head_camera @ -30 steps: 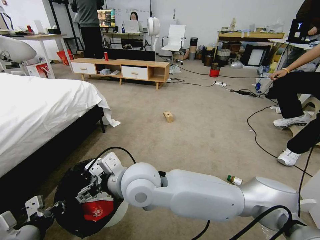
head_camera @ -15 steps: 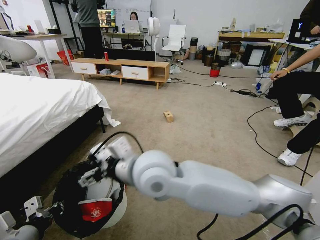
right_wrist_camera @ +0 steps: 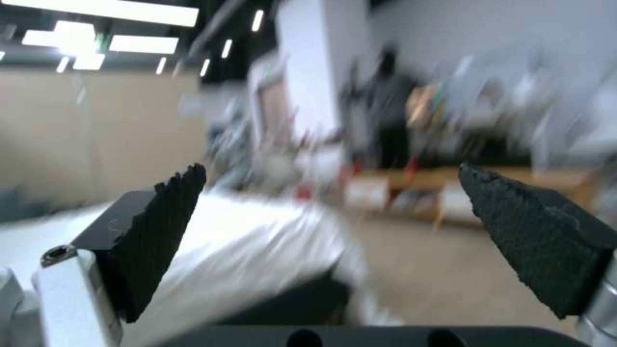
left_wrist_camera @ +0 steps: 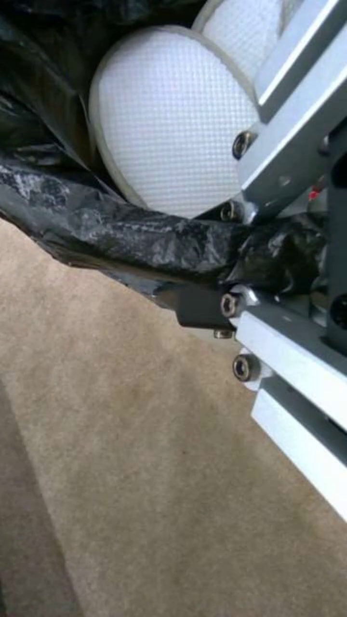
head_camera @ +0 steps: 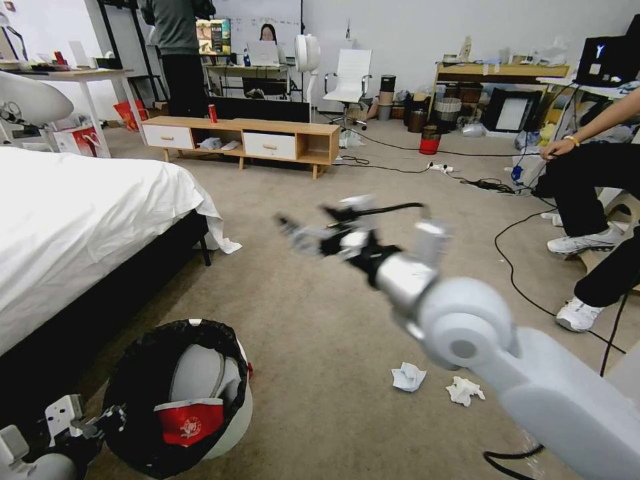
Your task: Pick up the trash bin and place the garbage on the floor into it.
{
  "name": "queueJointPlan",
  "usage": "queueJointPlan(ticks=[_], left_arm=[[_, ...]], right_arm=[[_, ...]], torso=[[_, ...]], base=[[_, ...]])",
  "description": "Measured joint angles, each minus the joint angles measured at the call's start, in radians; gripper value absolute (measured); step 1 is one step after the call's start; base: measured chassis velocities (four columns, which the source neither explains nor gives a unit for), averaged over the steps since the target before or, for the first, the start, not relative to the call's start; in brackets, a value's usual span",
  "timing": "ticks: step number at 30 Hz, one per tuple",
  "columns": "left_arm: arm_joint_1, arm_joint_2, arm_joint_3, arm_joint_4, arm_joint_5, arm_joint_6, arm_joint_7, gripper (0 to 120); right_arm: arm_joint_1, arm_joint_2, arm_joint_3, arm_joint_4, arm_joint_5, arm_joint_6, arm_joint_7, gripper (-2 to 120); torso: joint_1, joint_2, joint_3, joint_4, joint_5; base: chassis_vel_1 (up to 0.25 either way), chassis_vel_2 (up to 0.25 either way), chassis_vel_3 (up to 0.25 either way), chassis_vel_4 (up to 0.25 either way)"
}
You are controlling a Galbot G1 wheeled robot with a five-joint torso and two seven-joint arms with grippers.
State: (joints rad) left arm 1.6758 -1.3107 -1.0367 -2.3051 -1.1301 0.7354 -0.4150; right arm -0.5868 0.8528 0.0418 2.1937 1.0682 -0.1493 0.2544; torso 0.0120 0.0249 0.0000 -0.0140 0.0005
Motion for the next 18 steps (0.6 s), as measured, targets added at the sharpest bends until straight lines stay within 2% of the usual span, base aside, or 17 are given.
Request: queueJointPlan(ticks=[2, 4, 5, 8, 11, 13, 16, 18], left_arm=[[0.001, -0.003, 0.000, -0.002, 0.003, 0.000, 0.000, 2], [0.004, -0.015, -0.002, -0.012, 0.012, 0.000, 0.001, 2], [0.004, -0.015, -0.002, -0.012, 0.012, 0.000, 0.001, 2], [0.010, -0.033, -0.004, -0.021, 0.023, 0.000, 0.002, 2], [0.012, -0.038, -0.004, -0.025, 0.027, 0.000, 0.003, 2], [0.018, -0.051, -0.003, -0.031, 0.039, 0.000, 0.005, 2], [0.022, -0.056, -0.003, -0.032, 0.044, 0.000, 0.007, 2], [0.036, -0.068, -0.009, -0.039, 0.053, 0.000, 0.010, 2]], right_arm=[[-0.030, -0.005, 0.040, 0.005, -0.021, 0.030, -0.014, 100], [-0.148, -0.013, 0.191, 0.029, -0.069, 0.099, -0.045, 100], [-0.148, -0.013, 0.191, 0.029, -0.069, 0.099, -0.045, 100], [-0.348, -0.020, 0.365, 0.060, -0.141, 0.168, -0.067, 100], [-0.416, -0.021, 0.413, 0.067, -0.183, 0.194, -0.075, 100], [-0.581, -0.002, 0.505, 0.079, -0.320, 0.258, -0.096, 100], [-0.637, 0.018, 0.528, 0.084, -0.369, 0.281, -0.100, 100], [-0.690, 0.066, 0.544, 0.077, -0.447, 0.316, -0.106, 100]], torso=[[0.000, 0.000, 0.000, 0.0000, -0.0002], [0.000, 0.000, 0.000, 0.0005, -0.0002], [0.000, 0.000, 0.000, 0.0005, -0.0002], [0.000, 0.000, 0.000, -0.0001, -0.0001], [0.000, 0.000, 0.000, 0.0000, -0.0003], [0.000, 0.000, 0.000, -0.0001, -0.0002], [0.000, 0.000, 0.000, -0.0001, -0.0005], [0.000, 0.000, 0.000, -0.0001, -0.0005]], base=[[0.000, 0.000, 0.000, 0.000], [0.000, 0.000, 0.000, 0.000], [0.000, 0.000, 0.000, 0.000], [0.000, 0.000, 0.000, 0.000], [0.000, 0.000, 0.000, 0.000], [0.000, 0.000, 0.000, 0.000], [0.000, 0.000, 0.000, 0.000], [0.000, 0.000, 0.000, 0.000]])
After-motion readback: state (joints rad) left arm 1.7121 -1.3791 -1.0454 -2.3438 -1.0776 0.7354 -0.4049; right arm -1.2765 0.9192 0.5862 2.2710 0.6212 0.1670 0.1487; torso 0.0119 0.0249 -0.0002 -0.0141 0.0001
